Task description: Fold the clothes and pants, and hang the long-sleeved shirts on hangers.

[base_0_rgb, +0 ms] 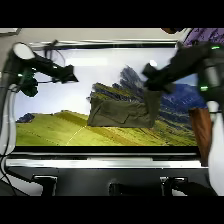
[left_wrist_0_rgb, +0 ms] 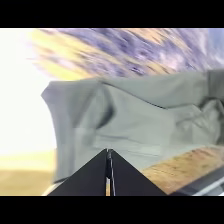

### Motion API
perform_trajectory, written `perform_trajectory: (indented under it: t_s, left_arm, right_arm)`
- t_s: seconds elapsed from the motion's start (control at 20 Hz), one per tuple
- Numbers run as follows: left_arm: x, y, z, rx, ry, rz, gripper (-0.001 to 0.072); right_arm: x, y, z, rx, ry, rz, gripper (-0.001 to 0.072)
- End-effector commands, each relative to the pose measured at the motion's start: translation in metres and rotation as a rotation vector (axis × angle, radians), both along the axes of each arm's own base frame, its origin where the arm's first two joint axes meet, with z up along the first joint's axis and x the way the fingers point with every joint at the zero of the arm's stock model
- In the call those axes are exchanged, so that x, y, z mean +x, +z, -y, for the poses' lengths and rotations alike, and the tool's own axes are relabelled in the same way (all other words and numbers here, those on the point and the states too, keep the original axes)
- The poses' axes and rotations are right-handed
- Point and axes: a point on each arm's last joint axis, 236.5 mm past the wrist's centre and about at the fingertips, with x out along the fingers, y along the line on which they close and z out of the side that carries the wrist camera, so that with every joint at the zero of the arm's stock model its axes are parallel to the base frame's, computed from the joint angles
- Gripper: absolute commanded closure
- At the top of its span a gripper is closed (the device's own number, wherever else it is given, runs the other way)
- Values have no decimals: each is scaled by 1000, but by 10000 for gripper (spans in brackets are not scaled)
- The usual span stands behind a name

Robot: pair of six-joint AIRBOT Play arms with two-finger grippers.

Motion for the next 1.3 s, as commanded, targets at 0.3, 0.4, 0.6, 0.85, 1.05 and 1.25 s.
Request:
perform_trajectory:
  t_s: [0.3, 0.4, 0.6, 0.85, 1.05, 1.25]
  left_arm:
    - [-6, 16, -59, 58, 45, 17, 692]
    - [-6, 16, -59, 58, 45, 17, 692]
    - [-6, 16, -59, 58, 45, 17, 692]
    - [-6, 16, -59, 58, 45, 17, 692]
    - [-6, 16, -59, 58, 46, 17, 692]
    - [-6, 16, -59, 58, 46, 17, 692]
  right_arm:
    - [5, -90, -144, 55, 40, -65, 684]
    - [3, -104, -160, 79, 46, -92, 684]
    - [8, -123, -181, 124, 41, -101, 683]
    - [12, -147, -194, 158, 18, -141, 591]
    - [10, -135, -217, 248, 92, -115, 304]
    - [7, -112, -208, 238, 188, -63, 231]
